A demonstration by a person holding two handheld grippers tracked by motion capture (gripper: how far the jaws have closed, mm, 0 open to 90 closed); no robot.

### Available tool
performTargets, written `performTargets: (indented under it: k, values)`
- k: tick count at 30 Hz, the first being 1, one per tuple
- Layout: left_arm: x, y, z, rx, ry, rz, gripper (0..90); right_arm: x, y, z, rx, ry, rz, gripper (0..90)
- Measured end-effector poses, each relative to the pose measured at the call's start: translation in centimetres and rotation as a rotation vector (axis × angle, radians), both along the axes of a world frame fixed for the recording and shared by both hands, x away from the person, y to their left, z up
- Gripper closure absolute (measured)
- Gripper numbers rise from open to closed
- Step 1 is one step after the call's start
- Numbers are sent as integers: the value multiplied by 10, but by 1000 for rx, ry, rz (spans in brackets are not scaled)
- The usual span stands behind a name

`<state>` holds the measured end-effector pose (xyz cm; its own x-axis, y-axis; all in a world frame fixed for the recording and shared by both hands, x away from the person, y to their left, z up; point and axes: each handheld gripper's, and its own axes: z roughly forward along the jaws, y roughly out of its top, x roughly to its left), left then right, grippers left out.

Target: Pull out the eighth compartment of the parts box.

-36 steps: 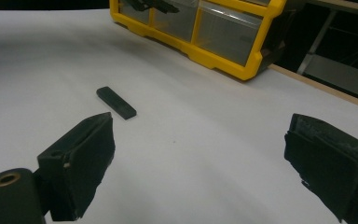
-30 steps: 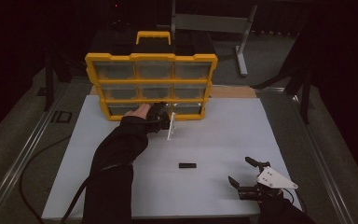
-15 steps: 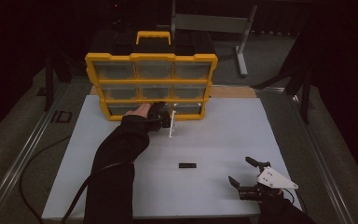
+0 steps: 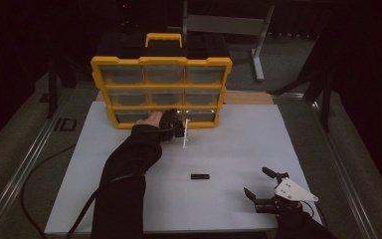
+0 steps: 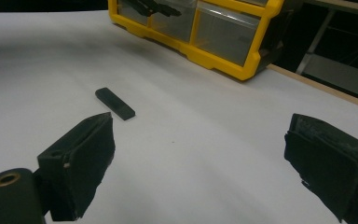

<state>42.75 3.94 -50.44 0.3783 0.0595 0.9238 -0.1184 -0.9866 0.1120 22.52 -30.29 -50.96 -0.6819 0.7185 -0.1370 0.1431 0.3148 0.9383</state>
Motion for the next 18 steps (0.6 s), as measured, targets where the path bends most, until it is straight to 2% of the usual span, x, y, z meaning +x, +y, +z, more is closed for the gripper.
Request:
performTargets:
  k: [2,3,4,5,6,7,8,9,11,12,13,15,18]
  values:
    - [0,-1,-1,4,-6,8,601,0,0,0,-8,-2,4,82]
    - [-1,-4,-4,24,-33,25,601,0,0,0,-8,-1,6,82]
    - [-1,-4,-4,24,-33,25,600,0,0,0,-8,-1,6,82]
    - [-2,-7,-9,31,-64,43,601,0,0,0,-8,-2,6,82]
    - [-2,-7,-9,31,-64,43,602,0,0,0,-8,-2,6,82]
    - [-4,-10,-15,59,-115,57,602,0,0,0,-6,1,5,82]
    - [-4,-10,-15,59,-115,57,605,0,0,0,-5,1,5,82]
    - [-4,-11,-20,65,-155,66,616,0,0,0,2,4,0,82]
    - [-4,-11,-20,65,-155,66,637,0,0,0,3,4,1,82]
    - [-4,-13,-17,43,-176,88,718,0,0,0,4,1,1,82]
    - [-3,-13,-15,39,-171,90,759,0,0,0,2,1,-1,82]
    - [-3,-14,-16,69,-175,84,769,1,-1,0,-4,-2,2,82]
    - [-3,-13,-13,72,-157,85,776,0,0,0,1,-1,1,82]
